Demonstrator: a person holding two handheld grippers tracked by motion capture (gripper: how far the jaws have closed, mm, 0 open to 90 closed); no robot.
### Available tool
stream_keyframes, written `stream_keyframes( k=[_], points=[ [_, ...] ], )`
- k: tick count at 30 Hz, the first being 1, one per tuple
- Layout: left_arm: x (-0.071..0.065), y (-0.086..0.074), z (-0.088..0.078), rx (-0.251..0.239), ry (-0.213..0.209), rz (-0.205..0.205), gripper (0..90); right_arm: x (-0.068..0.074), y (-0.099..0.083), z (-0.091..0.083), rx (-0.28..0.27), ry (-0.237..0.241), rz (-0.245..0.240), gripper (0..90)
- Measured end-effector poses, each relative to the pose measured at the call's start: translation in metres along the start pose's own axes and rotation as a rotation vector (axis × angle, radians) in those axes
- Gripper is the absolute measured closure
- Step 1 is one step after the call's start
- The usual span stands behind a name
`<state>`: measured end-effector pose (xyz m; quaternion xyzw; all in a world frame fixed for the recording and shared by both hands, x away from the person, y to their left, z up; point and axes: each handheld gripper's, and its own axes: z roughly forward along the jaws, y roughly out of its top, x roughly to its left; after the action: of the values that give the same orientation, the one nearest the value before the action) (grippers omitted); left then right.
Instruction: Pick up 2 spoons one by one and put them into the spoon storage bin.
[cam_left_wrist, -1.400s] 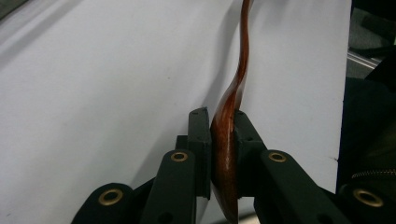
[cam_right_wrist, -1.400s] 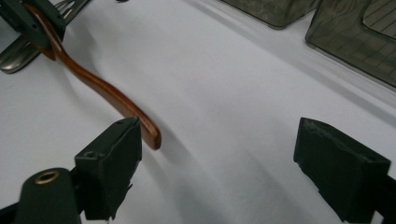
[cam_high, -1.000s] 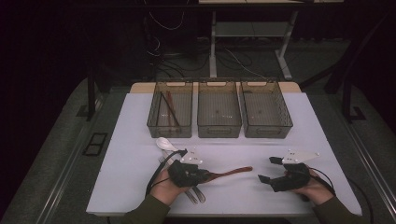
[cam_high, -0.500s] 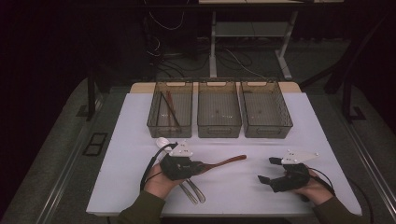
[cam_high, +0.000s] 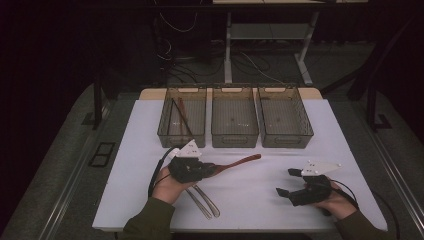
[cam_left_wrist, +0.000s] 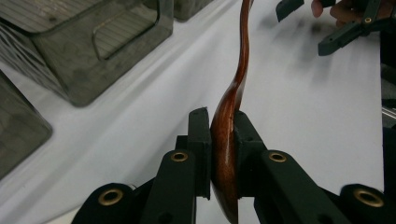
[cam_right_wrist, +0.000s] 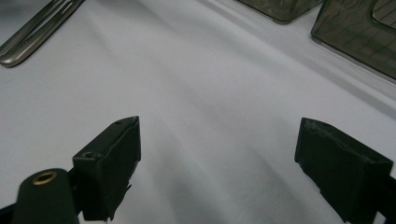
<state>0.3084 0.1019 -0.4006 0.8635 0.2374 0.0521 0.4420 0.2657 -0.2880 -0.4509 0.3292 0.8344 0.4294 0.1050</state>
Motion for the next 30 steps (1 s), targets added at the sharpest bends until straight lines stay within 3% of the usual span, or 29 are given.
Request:
stream_keyframes(
  k=[11, 19, 30],
  points=[
    [0.015, 0.022, -0.003, -0.04, 0.009, 0.028, 79.8, 0.0, 0.0, -0.001, -0.001, -0.001, 0.002, 14.3],
    [0.031, 0.044, 0.0, -0.068, 0.047, 0.024, 79.8, -0.001, 0.0, -0.002, 0.0, -0.002, 0.008, 14.3],
    [0.053, 0.075, 0.011, -0.056, 0.13, 0.028, 79.7, -0.001, 0.0, -0.002, -0.005, -0.005, 0.007, 14.3]
  ],
)
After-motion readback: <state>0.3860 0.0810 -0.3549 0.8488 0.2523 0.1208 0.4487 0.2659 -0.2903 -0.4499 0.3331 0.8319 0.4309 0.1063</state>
